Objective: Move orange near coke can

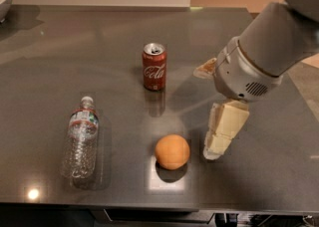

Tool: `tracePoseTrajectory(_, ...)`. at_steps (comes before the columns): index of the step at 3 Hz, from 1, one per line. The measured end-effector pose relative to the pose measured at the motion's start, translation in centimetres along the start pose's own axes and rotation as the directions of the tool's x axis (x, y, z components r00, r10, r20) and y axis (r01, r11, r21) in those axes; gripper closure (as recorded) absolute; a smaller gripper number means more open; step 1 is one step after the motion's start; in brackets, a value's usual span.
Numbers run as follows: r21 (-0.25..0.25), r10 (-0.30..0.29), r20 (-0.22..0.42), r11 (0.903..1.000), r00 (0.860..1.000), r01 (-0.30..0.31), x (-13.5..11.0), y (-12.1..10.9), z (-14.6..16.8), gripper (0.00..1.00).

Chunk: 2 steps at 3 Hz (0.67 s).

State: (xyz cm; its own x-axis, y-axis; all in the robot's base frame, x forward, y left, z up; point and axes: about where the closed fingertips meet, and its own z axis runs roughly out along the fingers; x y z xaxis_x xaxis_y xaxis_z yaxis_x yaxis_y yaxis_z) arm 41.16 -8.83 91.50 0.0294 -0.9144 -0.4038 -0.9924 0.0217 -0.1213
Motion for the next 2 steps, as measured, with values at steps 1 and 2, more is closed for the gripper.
tracePoseTrajectory(1, -0.055, -0.039, 0.047, 0.9976, 0.998, 0.042, -1.9, 1.2, 2.8, 0.0)
tracePoseTrajectory(2, -0.099, -0.068, 0.08, 0.9922, 0.994, 0.076, -2.9, 2.7, 4.7, 0.0)
